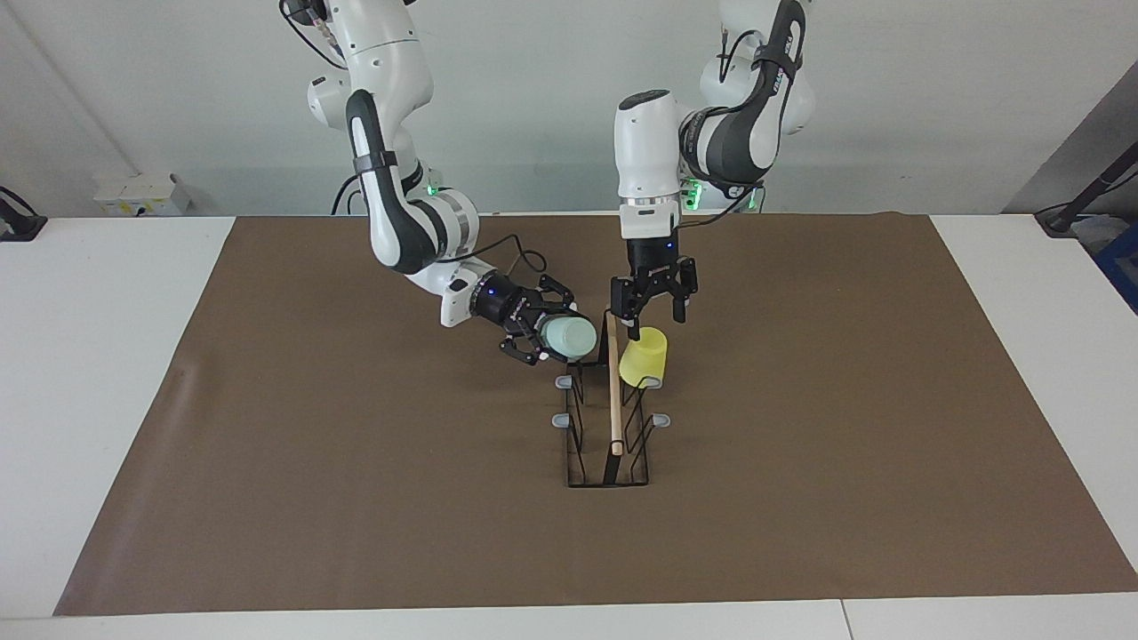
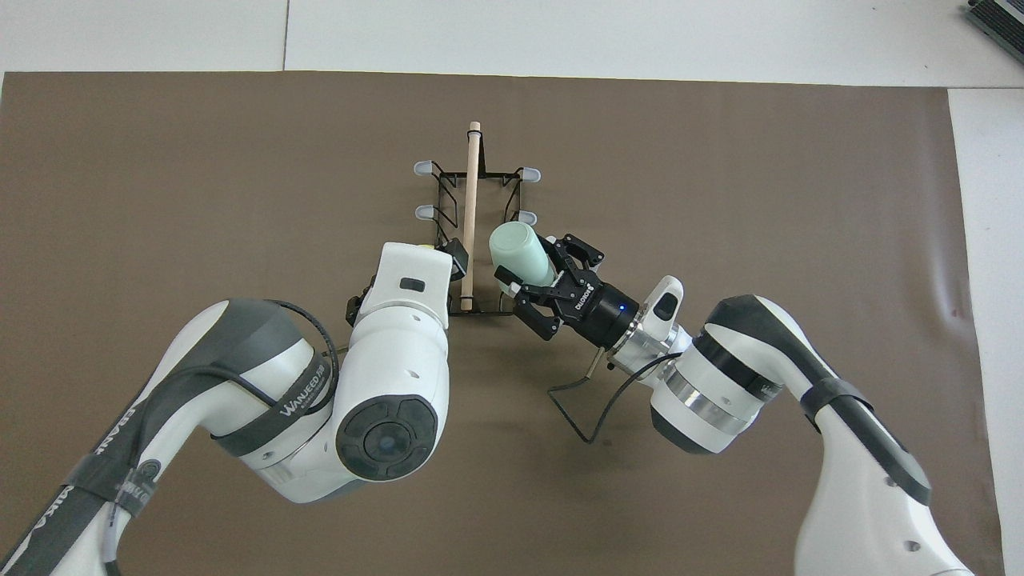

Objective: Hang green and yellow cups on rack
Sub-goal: 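Hang both cups on the rack hooks and open both grippers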

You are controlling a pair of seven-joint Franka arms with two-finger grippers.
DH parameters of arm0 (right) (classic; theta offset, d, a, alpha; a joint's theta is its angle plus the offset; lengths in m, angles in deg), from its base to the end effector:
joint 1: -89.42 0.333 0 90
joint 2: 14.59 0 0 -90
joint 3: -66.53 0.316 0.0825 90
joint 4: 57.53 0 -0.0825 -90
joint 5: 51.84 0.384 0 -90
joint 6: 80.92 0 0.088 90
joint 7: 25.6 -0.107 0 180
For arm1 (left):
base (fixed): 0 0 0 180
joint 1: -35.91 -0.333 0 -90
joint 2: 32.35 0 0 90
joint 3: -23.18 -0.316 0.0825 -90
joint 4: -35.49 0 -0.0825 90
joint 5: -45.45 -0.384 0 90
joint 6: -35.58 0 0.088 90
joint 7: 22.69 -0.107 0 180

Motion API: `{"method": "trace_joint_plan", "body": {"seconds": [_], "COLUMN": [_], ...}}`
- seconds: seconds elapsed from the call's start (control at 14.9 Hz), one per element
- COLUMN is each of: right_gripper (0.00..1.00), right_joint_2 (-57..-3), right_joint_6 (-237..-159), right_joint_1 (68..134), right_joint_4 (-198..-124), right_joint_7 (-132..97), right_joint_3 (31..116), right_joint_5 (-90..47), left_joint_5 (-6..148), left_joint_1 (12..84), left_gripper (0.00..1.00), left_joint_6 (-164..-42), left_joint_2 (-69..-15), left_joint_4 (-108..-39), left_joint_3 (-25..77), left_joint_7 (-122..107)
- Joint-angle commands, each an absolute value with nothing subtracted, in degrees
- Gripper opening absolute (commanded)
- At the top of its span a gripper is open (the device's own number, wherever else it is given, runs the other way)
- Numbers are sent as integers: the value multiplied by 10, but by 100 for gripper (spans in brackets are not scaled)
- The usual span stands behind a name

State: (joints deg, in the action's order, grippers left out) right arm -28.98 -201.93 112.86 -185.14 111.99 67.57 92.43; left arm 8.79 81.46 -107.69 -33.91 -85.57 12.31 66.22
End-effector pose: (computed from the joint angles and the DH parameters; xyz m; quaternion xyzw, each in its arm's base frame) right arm 0.5075 0.2607 0.2872 -0.6697 -0.1979 -0.5639 0.4409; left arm 0.4730 -0.3327 0.4392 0.9285 0.2343 0.2853 0.0397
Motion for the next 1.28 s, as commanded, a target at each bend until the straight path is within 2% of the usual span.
{"method": "trace_joint_plan", "body": {"seconds": [0.0,0.07,0.13,0.34,0.61,0.81,1.21], "right_gripper": [16,71,100,100,100,100,100], "right_joint_2": [-302,-303,-303,-302,-273,-205,-132], "right_joint_6": [-2045,-2052,-2050,-2047,-2065,-2174,-2251], "right_joint_1": [1128,1128,1128,1124,1116,1114,1074], "right_joint_4": [-1849,-1849,-1850,-1849,-1851,-1850,-1851], "right_joint_7": [1146,1146,1145,1144,1132,1076,922], "right_joint_3": [677,677,677,677,677,677,674], "right_joint_5": [937,937,936,934,923,873,713], "left_joint_5": [81,84,96,206,402,428,479], "left_joint_1": [799,785,778,757,692,635,546], "left_gripper": [100,100,100,100,100,100,100], "left_joint_6": [-1084,-1084,-1084,-1034,-840,-777,-641], "left_joint_2": [-324,-324,-325,-335,-340,-320,-316], "left_joint_4": [-856,-852,-845,-792,-672,-657,-595], "left_joint_3": [122,123,123,122,116,116,110], "left_joint_7": [629,590,552,378,13,-104,-289]}}
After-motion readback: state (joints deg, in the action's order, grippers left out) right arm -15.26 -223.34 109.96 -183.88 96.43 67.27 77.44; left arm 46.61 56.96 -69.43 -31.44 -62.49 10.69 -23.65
